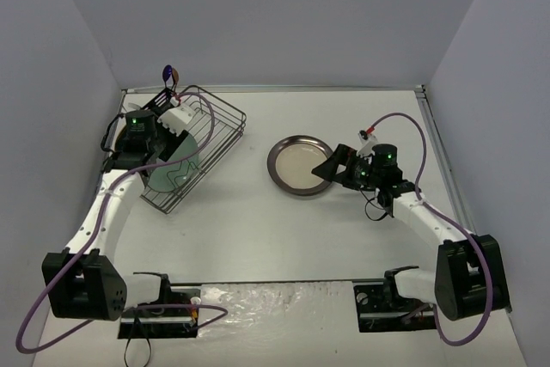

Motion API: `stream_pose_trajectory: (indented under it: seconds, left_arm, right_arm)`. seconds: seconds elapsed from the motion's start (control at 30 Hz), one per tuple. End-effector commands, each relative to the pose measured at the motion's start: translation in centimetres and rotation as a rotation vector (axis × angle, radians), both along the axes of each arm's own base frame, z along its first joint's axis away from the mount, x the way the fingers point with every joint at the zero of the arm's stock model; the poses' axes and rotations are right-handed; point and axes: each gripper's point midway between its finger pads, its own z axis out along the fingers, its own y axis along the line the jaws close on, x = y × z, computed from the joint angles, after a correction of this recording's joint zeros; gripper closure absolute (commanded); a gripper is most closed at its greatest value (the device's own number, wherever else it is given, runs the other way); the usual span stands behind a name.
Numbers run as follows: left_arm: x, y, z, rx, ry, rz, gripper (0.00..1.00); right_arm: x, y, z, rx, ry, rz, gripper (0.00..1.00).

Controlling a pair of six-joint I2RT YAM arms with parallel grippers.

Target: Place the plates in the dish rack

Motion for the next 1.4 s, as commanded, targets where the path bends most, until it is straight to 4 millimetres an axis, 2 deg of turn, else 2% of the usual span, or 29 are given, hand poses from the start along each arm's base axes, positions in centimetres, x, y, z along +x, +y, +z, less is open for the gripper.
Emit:
stream_pose_trajectory:
  seconds: [0.0, 0.07, 0.17, 0.23, 0.3, 0.37, 0.47, 0.57, 0.67, 0.77, 0.93, 1.07, 1.2, 1.3, 1.37]
  left_arm:
    - [1.2, 0.2, 5.1, -0.052, -0.181, 0.041, 0.44]
    - [1.0, 0.2, 6.5, -0.096, -0.216, 0.064, 0.36]
    - [-0.2, 0.2, 9.7, -0.201, -0.298, 0.126, 0.23]
    - [-1.2, 0.5, 11.6, -0.257, -0.349, 0.172, 0.18]
    - [-2.9, 1.2, 13.3, -0.359, -0.406, 0.268, 0.1]
    - [-4.7, 2.1, 14.0, -0.461, -0.438, 0.37, 0.04]
    - [-7.3, 1.8, 12.7, -0.544, -0.37, 0.427, 0.03]
    - [-9.3, 0.7, 10.7, -0.624, -0.279, 0.442, 0.03]
    - [-11.3, -0.1, 9.1, -0.697, -0.26, 0.433, 0.03]
    - [-12.6, -0.9, 8.5, -0.753, -0.252, 0.407, 0.03]
    - [-13.6, -2.9, 6.7, -0.847, -0.168, 0.363, 0.03]
    - [-13.7, -4.4, 5.9, -0.92, -0.119, 0.329, 0.03]
    - [-13.7, -5.5, 5.6, -0.98, -0.085, 0.303, 0.03]
    - [-13.7, -6.0, 5.3, -1.009, -0.071, 0.292, 0.03]
    - [-13.6, -6.5, 5.4, -1.038, -0.065, 0.28, 0.03]
  right_arm:
    - [2.0, -0.4, 1.1, 0.005, -0.076, -0.055, 0.04]
    - [2.4, -0.9, 0.5, -0.011, -0.063, -0.092, 0.04]
    - [3.2, -1.5, -0.1, -0.03, -0.052, -0.14, 0.05]
    - [3.7, -1.8, -0.5, -0.034, -0.04, -0.17, 0.05]
    - [4.4, -2.1, -1.3, -0.042, -0.028, -0.196, 0.06]
    - [5.0, -2.2, -2.0, -0.048, -0.015, -0.216, 0.06]
    - [5.9, -2.2, -3.5, -0.056, 0.009, -0.219, 0.08]
    - [6.5, -2.2, -4.7, -0.057, 0.03, -0.222, 0.09]
    - [6.8, -2.2, -5.9, -0.069, 0.046, -0.221, 0.1]
    - [6.7, -2.1, -7.1, -0.071, 0.059, -0.211, 0.13]
    - [7.4, -1.1, -7.8, -0.012, 0.049, -0.18, 0.19]
    - [7.6, -0.7, -9.8, 0.011, 0.102, -0.192, 0.33]
    - [7.7, -0.8, -11.1, 0.029, 0.129, -0.218, 0.65]
    - [7.8, -0.8, -11.1, 0.041, 0.121, -0.224, 0.89]
    - [7.9, -0.8, -11.0, 0.048, 0.116, -0.22, 0.95]
